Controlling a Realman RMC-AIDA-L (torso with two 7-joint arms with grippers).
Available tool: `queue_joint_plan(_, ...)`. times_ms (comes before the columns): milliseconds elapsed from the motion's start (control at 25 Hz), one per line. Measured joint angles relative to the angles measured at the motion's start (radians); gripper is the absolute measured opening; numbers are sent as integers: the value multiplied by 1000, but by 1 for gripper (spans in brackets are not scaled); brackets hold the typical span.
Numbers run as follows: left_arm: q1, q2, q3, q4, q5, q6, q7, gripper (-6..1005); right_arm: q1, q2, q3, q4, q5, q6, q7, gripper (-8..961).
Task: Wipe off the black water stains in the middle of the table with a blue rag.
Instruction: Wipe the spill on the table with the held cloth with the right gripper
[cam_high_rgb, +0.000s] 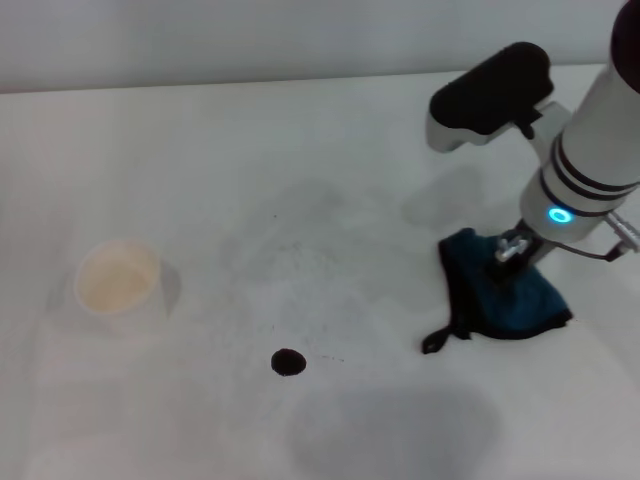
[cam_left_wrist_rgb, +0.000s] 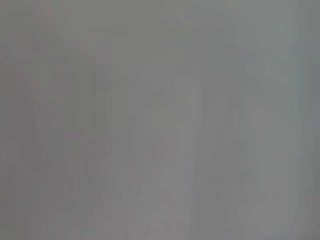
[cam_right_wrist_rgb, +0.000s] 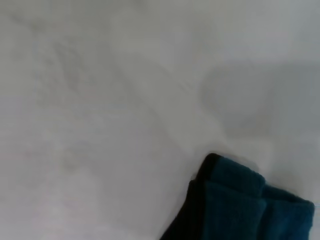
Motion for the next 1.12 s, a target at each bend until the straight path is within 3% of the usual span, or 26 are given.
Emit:
queue_joint_plan(280,-8,-1,0,3,7,3,1,879,9,2,-75,-52,60,-35,-4,68)
queue_joint_plan(720,-18,-3,0,6,21,3,2,880,67,6,-288,-44,249,-160,18,66)
queue_joint_plan(1120,-13,-4,2,30,42,2,2,881,158,6,-439,-7,367,-246,27,65)
